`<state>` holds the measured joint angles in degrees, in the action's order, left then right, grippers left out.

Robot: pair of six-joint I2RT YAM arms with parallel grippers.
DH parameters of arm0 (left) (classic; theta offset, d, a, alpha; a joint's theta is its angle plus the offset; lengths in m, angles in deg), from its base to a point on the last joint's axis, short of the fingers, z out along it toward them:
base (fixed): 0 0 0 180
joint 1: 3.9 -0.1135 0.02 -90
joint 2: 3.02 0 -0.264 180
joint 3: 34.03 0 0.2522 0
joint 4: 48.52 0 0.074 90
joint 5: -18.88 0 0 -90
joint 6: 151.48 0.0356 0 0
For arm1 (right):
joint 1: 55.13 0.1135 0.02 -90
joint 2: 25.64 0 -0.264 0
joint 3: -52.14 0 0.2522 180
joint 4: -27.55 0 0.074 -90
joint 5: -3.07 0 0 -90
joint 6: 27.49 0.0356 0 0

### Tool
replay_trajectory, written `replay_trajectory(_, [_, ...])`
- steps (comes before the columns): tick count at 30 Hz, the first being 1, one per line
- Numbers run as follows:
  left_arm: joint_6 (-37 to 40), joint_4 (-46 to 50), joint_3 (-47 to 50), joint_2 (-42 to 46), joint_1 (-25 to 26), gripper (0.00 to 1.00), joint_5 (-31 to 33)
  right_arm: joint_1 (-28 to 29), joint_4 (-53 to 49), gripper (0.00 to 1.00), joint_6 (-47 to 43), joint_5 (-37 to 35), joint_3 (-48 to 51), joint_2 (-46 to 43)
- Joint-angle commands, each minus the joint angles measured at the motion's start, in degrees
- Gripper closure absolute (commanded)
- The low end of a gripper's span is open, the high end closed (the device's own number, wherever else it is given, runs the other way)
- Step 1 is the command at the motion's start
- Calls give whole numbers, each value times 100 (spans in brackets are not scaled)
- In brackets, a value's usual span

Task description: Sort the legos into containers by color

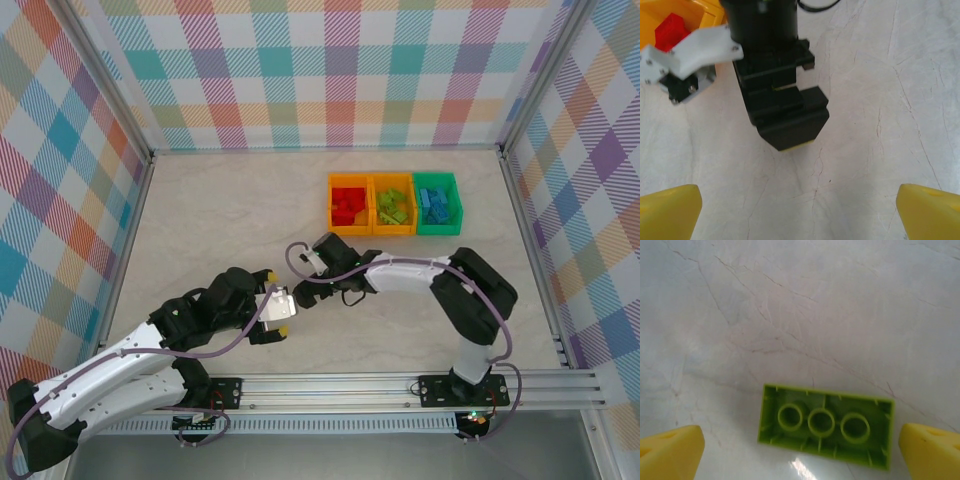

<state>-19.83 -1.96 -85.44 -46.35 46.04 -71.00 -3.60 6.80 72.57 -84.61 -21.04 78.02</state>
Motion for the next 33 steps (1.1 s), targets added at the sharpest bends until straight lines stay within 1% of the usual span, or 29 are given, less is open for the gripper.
replay_trajectory(1, [89, 25, 73, 103, -64, 0, 27, 154, 7, 2, -225, -334, -305, 287])
replay_trajectory(3, [119, 39, 82, 143, -70, 0, 29, 173, 94, 8, -134, -552, -321, 419])
replay_trajectory(4, [156, 51, 91, 170, -63, 0, 20, 173, 139, 14, -111, -636, -300, 468])
replay_trajectory(6, [203, 31, 124, 247, -68, 0, 22, 173, 154, 25, -114, -697, -298, 530])
replay_trajectory(9, [203, -58, 185, 355, -69, 0, 48, 173, 181, 47, -50, -748, -265, 529])
replay_trajectory(10, [196, -75, 192, 369, -70, 0, 58, 173, 196, 52, -28, -783, -231, 503])
replay_trajectory(14, [128, -184, 214, 362, -67, 0, 50, 165, 404, 53, 59, -859, -27, 223])
replay_trajectory(17, [-82, -461, 250, 361, -70, 0, 23, 135, 654, 54, 178, -899, 174, -150])
replay_trajectory(19, [-299, -722, 267, 369, -66, 0, 84, 42, 760, 55, 318, -927, 285, -426])
replay_trajectory(22, [-508, -1014, 276, 434, -68, 0, 47, -264, 942, 57, 614, -936, 513, -929])
replay_trajectory(25, [-751, -1394, 343, 668, -71, 0, -147, -761, 1230, 58, 830, -891, 838, -1474])
replay_trajectory(28, [-952, -2002, 564, 1019, -68, 0, -430, -1461, 1286, 58, 968, -711, 958, -1843])
replay_trajectory(31, [-1085, -2321, 687, 1219, -67, 0, -618, -2165, 1306, 58, 928, -609, 876, -1972])
replay_trajectory(33, [-1136, -2382, 697, 1256, -64, 0, -671, -2633, 1317, 58, 884, -562, 694, -1878])
